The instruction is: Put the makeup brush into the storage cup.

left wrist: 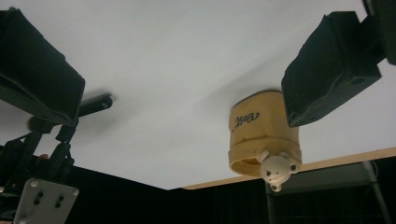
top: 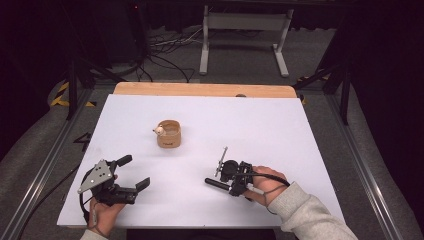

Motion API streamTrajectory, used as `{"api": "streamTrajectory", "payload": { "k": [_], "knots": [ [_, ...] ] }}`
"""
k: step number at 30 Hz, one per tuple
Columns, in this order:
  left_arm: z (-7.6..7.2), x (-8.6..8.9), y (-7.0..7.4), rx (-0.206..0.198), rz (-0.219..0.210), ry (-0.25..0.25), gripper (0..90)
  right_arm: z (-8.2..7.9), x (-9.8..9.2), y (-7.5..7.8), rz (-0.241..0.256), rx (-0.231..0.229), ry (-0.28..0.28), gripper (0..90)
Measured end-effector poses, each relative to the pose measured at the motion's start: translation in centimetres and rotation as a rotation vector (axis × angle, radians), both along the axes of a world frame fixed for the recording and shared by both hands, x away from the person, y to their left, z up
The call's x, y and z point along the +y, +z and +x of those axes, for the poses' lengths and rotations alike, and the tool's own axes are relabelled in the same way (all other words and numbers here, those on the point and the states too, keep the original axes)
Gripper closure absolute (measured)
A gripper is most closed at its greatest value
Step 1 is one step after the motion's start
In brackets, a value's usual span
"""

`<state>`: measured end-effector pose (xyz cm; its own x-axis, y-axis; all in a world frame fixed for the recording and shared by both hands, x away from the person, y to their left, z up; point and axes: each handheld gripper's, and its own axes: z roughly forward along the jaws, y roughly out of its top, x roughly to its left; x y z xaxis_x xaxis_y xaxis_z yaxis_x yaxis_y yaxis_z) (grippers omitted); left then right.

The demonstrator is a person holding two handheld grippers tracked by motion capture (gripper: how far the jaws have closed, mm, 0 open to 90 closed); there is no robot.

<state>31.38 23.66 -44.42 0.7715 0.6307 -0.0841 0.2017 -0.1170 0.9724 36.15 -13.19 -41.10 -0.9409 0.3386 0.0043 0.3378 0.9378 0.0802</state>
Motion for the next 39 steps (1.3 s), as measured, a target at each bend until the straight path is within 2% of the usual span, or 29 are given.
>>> {"api": "streamTrajectory", "payload": {
  "k": [7,8,11,12,13,15,18,23,25,27,39],
  "knots": [
    [0.2,-0.7,0.8,-0.004,0.013,-0.058,0.5,0.0,-0.1,1.1,0.017,-0.022,0.017,71.7],
    [0.4,-1.2,1.1,-0.019,0.027,-0.073,0.6,0.0,-0.2,1.6,0.023,-0.029,0.022,71.7],
    [0.5,-1.7,1.4,-0.02,0.04,-0.091,0.7,0.0,-0.2,2.1,0.03,-0.037,0.026,71.7],
    [0.6,-1.9,1.5,-0.02,0.039,-0.101,0.8,0.1,-0.3,2.7,0.035,-0.045,0.033,71.7],
    [0.7,-2.2,1.6,-0.01,0.029,-0.127,0.9,0.1,-0.3,2.9,0.037,-0.047,0.037,71.7],
    [0.8,-2.4,1.7,-0.004,0.033,-0.139,0.9,0.2,-0.3,3.2,0.043,-0.046,0.042,71.7],
    [1.0,-3.1,1.9,-0.01,0.044,-0.16,0.8,0.3,-0.4,4.1,0.053,-0.052,0.054,71.7],
    [1.5,-4.5,2.6,-0.026,0.057,-0.219,0.7,0.6,-0.3,5.8,0.063,-0.064,0.093,71.7],
    [1.5,-4.6,2.7,-0.028,0.058,-0.228,0.7,0.6,-0.2,6.1,0.066,-0.067,0.1,71.8],
    [1.9,-5.3,3.0,-0.031,0.063,-0.263,1.3,0.6,-0.1,6.8,0.067,-0.078,0.124,71.8],
    [2.7,-7.4,3.6,-0.042,0.081,-0.361,2.4,0.2,0.9,8.9,0.079,-0.099,0.208,71.8]
  ]
}}
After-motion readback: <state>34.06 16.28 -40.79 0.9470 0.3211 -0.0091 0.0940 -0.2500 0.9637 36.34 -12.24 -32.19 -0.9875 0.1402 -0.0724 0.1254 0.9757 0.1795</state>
